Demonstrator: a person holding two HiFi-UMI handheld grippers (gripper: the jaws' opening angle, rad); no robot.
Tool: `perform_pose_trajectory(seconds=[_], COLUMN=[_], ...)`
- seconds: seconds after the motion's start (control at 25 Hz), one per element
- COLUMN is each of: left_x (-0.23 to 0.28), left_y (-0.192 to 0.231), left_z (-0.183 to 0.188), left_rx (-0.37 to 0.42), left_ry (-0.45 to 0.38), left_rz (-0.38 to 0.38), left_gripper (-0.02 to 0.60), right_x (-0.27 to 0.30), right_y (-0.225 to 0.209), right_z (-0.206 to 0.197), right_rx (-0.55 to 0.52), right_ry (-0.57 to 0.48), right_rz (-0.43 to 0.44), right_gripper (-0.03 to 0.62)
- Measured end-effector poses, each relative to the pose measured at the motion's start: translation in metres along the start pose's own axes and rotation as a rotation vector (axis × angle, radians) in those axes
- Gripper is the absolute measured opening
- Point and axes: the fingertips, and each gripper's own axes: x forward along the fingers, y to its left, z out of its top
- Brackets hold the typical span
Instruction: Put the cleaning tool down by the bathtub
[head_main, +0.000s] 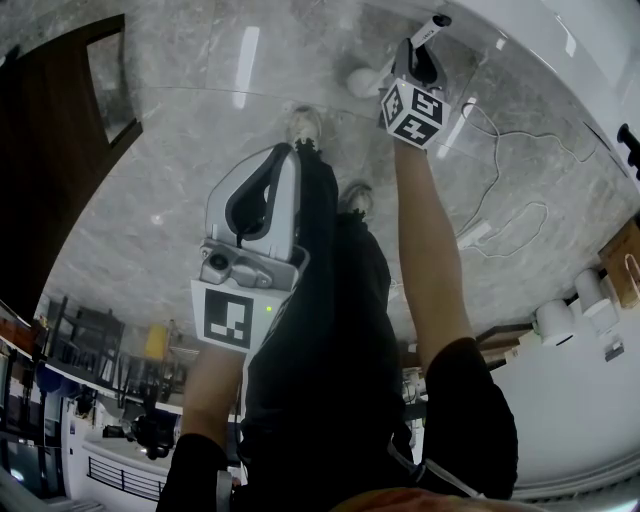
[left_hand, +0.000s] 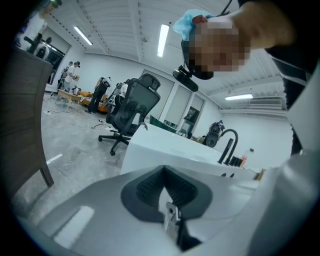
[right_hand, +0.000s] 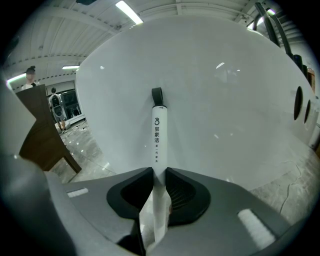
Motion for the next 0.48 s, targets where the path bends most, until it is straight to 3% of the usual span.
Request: perform_pose_trajectory(seconds=[0.48], left_x=[0.0002], left_y=[0.0018], left_z=[-0.0023], left_rx=[-0.007], left_ry=[0.001], left_rz=[0.007], left_gripper=[0.009], right_x=[0.0013], right_y=[0.0001], right_z=[-0.0005], right_rx=[0.004], right_ry=[-0.015], right_rz=[0.004], right_gripper=[0.084])
